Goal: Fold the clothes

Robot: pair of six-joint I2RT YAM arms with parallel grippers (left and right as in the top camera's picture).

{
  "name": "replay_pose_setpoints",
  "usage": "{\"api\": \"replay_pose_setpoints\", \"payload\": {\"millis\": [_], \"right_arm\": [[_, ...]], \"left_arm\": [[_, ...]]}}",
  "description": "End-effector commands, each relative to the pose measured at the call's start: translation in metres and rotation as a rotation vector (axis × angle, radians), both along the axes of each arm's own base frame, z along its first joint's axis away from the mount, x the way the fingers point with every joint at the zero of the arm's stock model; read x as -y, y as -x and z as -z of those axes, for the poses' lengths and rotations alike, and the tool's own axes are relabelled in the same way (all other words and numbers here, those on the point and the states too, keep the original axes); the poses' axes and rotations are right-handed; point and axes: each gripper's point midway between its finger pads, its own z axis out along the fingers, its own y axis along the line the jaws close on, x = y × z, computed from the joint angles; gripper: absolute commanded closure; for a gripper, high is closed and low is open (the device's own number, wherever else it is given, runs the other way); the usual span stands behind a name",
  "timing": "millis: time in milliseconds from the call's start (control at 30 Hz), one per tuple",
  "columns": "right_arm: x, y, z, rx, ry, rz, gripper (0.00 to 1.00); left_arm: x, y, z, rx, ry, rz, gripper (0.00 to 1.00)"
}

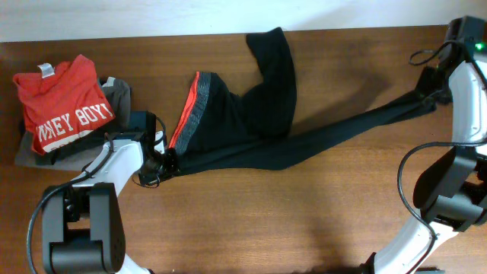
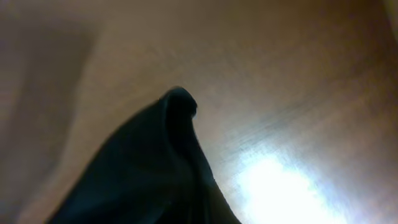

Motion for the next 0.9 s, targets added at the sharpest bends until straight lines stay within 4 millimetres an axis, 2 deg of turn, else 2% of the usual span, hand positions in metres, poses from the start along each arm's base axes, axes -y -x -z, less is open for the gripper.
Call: {"api": "replay_pose_setpoints", "payload": {"millis": [0, 67, 167, 233, 333, 400, 433, 533, 667, 867], "right_arm": [[0.007, -0.013, -0.043, 0.115, 0.031, -0.048, 0.96], [0.012, -0.013, -0.048, 0.136, 0.033, -0.058, 0.96], [-0.001, -0.016, -0.045, 0.131, -0.033, -0.25, 0.95], [0.002, -0.013, -0.044, 0.124, -0.042, -0.272, 0.92], [0.018, -0.005, -0.044, 0.118, -0.026, -0.221, 0.87], [0.042, 0.007, -0.046, 0.103, 0.016, -0.121, 0.85], [0.062, 0.019, -0.047, 0.09, 0.054, -0.033, 0.83], [0.075, 0.029, -0.046, 0.109, 0.022, 0.024, 0.78], [0.07, 0.027, -0.044, 0.115, -0.004, 0.011, 0.75], [0.037, 0.011, -0.037, 0.165, -0.142, -0.073, 0.64]], "left_arm": [[-0.009, 0.014, 0.019, -0.065, -0.037, -0.023, 0.99], [-0.009, 0.015, 0.019, -0.069, -0.037, -0.023, 0.99], [-0.009, 0.016, 0.019, -0.073, -0.037, -0.023, 0.99], [-0.009, 0.016, 0.019, -0.073, -0.037, -0.023, 0.99], [-0.009, 0.016, 0.019, -0.074, -0.037, -0.023, 0.99], [-0.009, 0.016, 0.019, -0.074, -0.037, -0.023, 0.99], [-0.009, 0.016, 0.019, -0.074, -0.037, -0.023, 0.99], [-0.009, 0.016, 0.019, -0.072, -0.037, -0.023, 0.98], [-0.009, 0.016, 0.019, -0.072, -0.038, -0.023, 0.98], [-0.009, 0.016, 0.019, -0.072, -0.037, -0.023, 0.98]]}}
